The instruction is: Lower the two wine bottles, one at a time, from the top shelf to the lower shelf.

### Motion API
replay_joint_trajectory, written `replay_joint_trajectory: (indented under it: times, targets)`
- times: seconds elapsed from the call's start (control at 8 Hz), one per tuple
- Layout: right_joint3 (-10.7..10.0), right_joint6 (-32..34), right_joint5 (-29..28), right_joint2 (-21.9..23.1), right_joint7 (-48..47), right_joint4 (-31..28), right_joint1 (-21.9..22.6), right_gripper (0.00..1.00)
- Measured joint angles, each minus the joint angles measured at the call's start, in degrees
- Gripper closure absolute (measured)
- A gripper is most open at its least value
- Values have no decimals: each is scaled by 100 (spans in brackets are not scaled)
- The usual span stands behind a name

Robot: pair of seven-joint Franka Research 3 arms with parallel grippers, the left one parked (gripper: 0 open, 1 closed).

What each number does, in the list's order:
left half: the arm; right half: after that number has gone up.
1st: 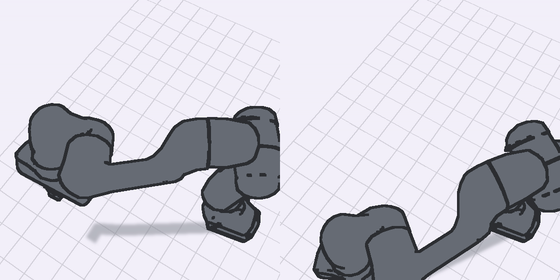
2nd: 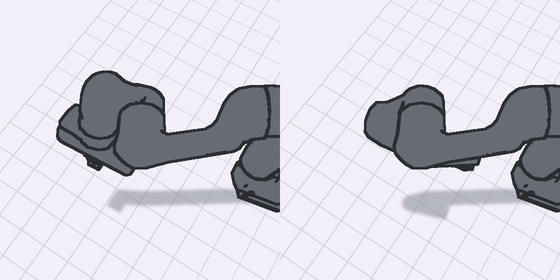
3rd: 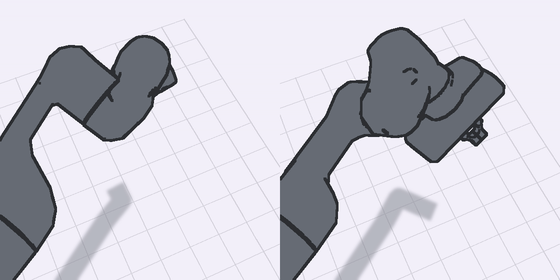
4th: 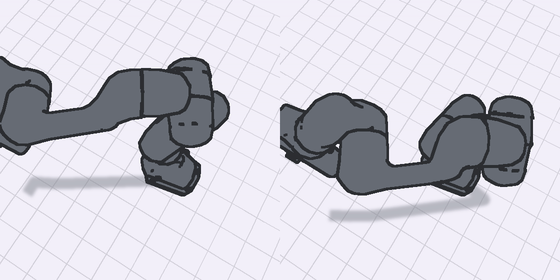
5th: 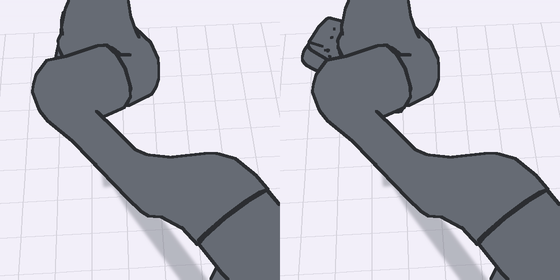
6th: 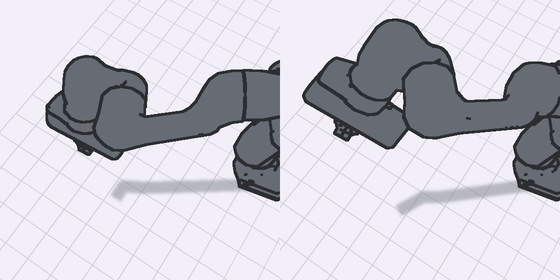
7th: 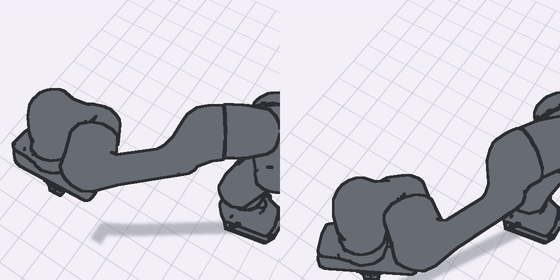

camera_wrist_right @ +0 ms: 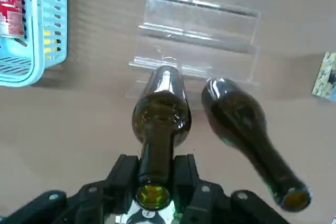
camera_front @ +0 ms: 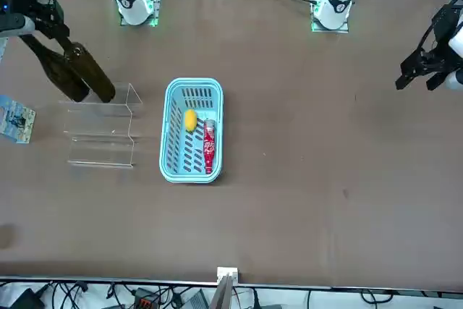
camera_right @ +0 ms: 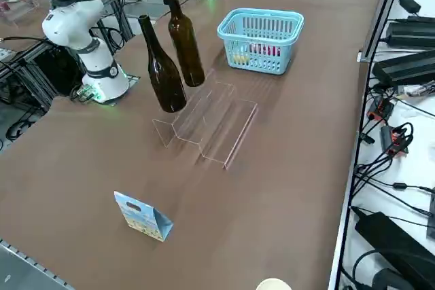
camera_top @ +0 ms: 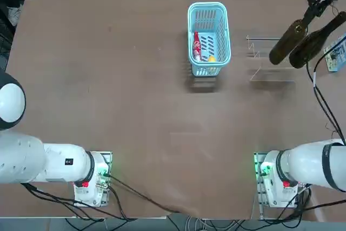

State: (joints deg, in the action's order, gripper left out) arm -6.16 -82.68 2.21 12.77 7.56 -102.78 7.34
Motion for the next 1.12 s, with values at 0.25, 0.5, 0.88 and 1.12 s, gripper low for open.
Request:
replay_joint_trajectory:
  times: [0.25,0.5,0.88,1.12]
  targets:
    - [-15,-17,0,-698,433,787,-15,61]
    - [-35,-73,-1,-1555,993,1549,-46,61]
    - [-50,-322,-53,-2648,1414,2444,-111,61]
    - [-49,-586,-63,-2956,1475,2573,-116,61]
